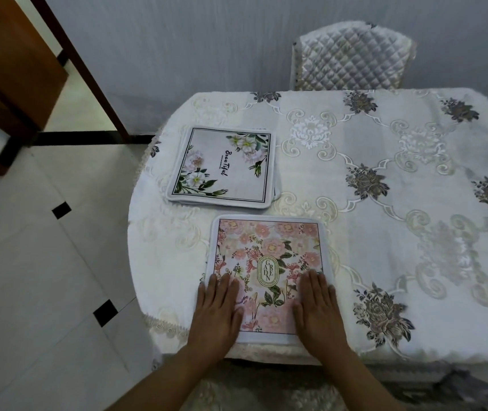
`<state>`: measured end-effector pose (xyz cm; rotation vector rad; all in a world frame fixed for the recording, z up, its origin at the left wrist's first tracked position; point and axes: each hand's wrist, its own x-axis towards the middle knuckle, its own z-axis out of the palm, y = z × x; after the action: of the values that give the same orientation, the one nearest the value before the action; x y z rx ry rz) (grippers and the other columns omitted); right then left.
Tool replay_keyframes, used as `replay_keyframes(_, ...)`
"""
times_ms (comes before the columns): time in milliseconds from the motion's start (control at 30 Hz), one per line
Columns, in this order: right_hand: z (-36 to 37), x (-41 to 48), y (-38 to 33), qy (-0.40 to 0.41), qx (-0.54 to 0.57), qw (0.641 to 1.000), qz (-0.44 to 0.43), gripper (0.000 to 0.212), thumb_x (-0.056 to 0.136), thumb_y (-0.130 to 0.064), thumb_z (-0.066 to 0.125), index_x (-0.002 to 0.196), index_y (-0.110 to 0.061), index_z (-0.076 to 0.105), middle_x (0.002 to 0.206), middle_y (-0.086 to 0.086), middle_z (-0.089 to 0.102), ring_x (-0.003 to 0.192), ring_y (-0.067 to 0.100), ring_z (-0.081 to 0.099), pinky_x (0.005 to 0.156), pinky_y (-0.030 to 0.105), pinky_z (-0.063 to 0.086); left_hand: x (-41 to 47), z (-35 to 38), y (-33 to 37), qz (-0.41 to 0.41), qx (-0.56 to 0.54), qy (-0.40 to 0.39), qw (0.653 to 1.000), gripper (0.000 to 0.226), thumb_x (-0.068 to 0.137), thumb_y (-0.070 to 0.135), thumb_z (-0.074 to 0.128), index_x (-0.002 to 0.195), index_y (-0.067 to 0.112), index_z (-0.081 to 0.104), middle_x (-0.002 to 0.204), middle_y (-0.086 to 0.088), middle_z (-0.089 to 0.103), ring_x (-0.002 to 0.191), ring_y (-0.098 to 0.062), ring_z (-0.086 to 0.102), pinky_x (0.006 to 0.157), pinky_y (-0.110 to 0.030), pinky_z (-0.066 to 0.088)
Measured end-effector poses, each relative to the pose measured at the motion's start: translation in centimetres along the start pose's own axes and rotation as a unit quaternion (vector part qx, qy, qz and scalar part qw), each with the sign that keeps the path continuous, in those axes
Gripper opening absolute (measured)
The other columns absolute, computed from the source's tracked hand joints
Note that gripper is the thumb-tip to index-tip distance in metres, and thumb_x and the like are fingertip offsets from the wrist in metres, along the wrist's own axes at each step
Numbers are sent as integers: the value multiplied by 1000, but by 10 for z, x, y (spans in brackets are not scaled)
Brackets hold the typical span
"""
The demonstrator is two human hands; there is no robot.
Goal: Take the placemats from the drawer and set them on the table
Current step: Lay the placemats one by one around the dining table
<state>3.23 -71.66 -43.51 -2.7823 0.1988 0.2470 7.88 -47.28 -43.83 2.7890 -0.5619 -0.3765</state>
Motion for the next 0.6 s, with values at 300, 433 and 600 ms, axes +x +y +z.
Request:
replay_keyframes(300,-42,144,-59,-62,-11,995,-83,60,102,-33,21,155,-9,7,164,10,4,151,24,-3,122,42,2,152,-37,34,50,8,-1,999,67,98,35,34,154,13,5,163,-9,4,149,-27,-8,121,-42,-5)
replay_keyframes(433,-41,170,-65,-103,-30,992,-74,59,102,-31,23,155,-10,7,164,8,5,151,24,0,122,45,4,179,-37,23,57,29,-40,997,72,96,32,40,153,9,3,163,-12,3,150,-28,-6,121,-41,-4)
replay_keyframes(600,-35,173,-60,-98,-30,991,-84,60,102,-36,21,155,-11,8,164,7,6,151,22,2,121,43,4,177,-30,11,83,49,-12,995,63,99,34,29,153,9,7,163,-11,6,150,-24,-3,121,-38,-3)
